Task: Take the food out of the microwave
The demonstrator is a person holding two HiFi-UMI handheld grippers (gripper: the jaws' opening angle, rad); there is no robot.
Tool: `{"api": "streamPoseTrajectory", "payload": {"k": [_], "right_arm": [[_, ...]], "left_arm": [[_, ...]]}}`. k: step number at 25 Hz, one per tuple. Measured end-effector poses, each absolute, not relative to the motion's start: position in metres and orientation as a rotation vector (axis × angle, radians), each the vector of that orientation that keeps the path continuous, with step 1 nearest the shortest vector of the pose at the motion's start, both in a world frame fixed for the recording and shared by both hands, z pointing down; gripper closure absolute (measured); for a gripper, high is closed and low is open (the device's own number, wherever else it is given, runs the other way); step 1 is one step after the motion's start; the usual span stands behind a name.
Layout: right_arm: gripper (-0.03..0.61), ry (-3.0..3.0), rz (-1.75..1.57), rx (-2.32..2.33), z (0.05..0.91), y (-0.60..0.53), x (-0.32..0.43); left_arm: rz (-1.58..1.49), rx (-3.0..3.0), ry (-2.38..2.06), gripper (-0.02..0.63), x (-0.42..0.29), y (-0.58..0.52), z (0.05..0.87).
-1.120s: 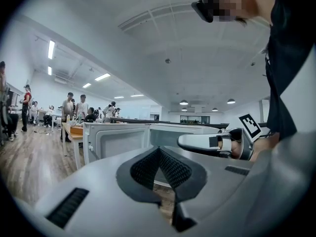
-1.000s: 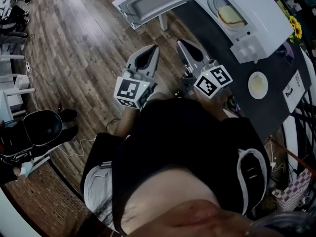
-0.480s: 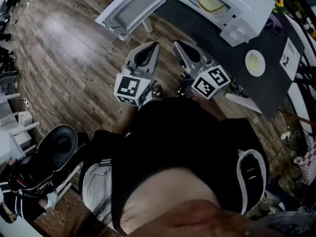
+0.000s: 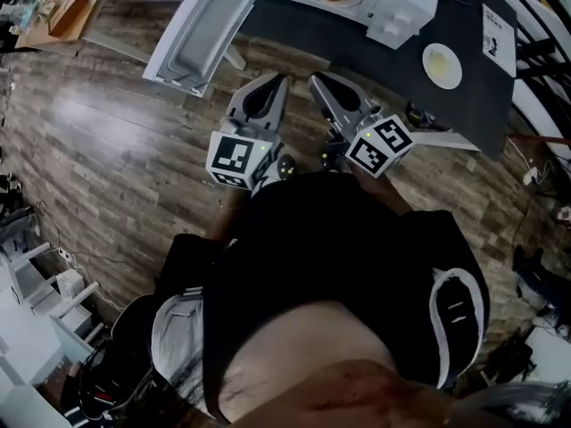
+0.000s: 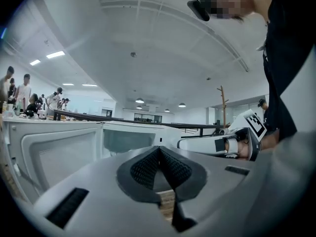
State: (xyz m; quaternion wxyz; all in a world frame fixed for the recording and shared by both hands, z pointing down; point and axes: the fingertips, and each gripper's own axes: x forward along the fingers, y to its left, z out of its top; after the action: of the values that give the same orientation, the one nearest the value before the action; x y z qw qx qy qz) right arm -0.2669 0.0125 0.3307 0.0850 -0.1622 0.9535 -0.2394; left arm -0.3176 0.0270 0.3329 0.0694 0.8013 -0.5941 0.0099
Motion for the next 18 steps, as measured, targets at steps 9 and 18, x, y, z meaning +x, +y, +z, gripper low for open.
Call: {"api": "streamPoseTrajectory", "payload": {"k": [9,18], "right_arm": [[0.578,2.783,-0.703,-0.640,0.332,0.026,-0.271],[0.578,2.770,-0.710,-0.725,0.339,0.039,-0.278]], "left_arm": [[0.045,2.538,-1.637,0.606,-0.321,0.032,0.332],[0.028,2.557,-1.581,0.606,-0.336,0.039,0.339]]}}
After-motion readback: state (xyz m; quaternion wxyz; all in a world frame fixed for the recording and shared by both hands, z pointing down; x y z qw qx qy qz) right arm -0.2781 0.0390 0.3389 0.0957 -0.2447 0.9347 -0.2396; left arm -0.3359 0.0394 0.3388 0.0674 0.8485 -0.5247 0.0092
